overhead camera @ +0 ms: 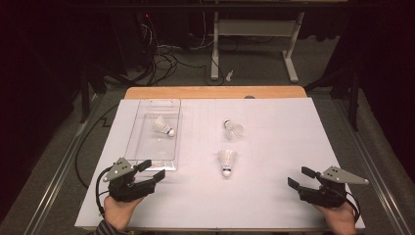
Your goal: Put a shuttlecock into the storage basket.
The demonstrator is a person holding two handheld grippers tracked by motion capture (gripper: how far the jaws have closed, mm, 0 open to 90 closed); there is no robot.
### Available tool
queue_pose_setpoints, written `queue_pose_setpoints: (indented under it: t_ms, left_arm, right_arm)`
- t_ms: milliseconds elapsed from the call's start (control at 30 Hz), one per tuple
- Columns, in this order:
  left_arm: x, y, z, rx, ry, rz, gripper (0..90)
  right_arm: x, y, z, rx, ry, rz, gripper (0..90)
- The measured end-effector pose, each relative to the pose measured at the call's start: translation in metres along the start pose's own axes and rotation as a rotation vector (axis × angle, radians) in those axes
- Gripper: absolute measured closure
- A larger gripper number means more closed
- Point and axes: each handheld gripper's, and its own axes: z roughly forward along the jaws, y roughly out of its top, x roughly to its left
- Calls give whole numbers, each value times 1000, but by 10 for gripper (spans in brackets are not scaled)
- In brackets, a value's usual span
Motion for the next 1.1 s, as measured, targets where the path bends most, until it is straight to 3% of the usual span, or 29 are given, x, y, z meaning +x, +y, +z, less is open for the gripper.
queue_pose_setpoints:
  t_ms: [333,500,1100]
  left_arm:
    - [-11,9,6,-6,-6,37,352]
    - [-15,12,13,5,-34,34,360]
    - [-21,19,22,5,-59,38,366]
  right_arm:
    - [1,0,0,3,2,-1,307]
    - [0,0,1,6,0,-2,307]
    - [0,0,0,2,-3,8,307]
